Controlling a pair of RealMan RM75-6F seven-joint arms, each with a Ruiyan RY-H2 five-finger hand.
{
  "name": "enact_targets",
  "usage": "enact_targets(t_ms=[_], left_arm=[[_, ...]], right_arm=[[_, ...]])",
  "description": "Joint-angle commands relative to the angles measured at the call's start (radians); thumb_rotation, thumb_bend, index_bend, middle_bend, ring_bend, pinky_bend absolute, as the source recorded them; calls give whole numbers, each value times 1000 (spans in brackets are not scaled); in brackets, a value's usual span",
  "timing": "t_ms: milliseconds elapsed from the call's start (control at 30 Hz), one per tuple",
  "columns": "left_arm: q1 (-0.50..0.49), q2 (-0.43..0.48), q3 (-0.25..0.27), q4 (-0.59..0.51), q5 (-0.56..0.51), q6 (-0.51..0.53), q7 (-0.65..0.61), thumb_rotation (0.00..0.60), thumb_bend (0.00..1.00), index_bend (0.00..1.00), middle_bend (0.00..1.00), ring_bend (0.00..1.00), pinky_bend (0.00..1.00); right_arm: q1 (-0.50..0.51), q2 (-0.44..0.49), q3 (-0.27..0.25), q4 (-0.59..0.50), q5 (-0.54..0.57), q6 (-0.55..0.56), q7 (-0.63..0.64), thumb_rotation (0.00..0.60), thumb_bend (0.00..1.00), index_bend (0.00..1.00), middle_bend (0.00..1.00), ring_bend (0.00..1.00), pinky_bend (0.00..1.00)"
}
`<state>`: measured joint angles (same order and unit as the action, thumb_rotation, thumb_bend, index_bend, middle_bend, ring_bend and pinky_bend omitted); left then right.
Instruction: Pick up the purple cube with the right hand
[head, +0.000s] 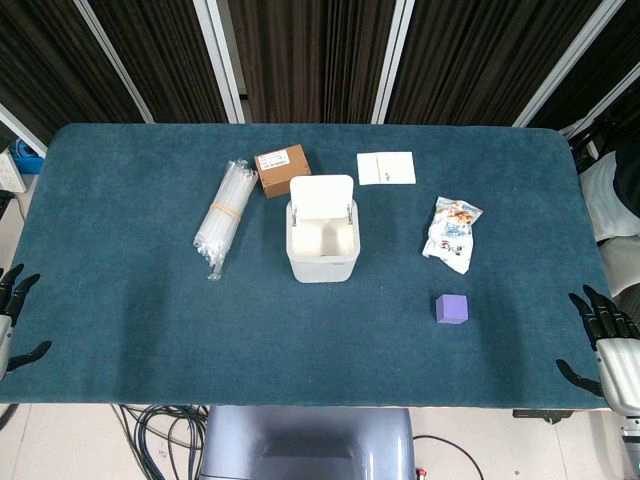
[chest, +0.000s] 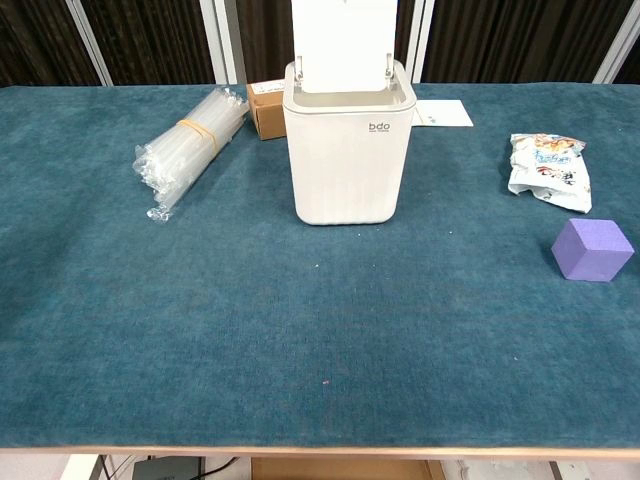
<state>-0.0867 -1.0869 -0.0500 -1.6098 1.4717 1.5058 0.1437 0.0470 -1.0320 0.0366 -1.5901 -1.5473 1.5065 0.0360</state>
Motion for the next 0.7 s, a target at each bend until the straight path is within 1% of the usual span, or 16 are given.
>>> enact_targets(t_ms=[33, 700], left_arm=[[0, 0, 0, 0, -1, -1, 0, 600, 64, 190, 130, 0, 0], [1, 2, -1, 0, -1, -3, 2, 600, 64, 191, 130, 0, 0]], right_arm=[[0, 0, 0, 0, -1, -1, -1, 600, 99, 35, 71, 81, 192], [2, 0, -2, -1, 2, -10, -1, 600, 98, 35, 70, 81, 192]])
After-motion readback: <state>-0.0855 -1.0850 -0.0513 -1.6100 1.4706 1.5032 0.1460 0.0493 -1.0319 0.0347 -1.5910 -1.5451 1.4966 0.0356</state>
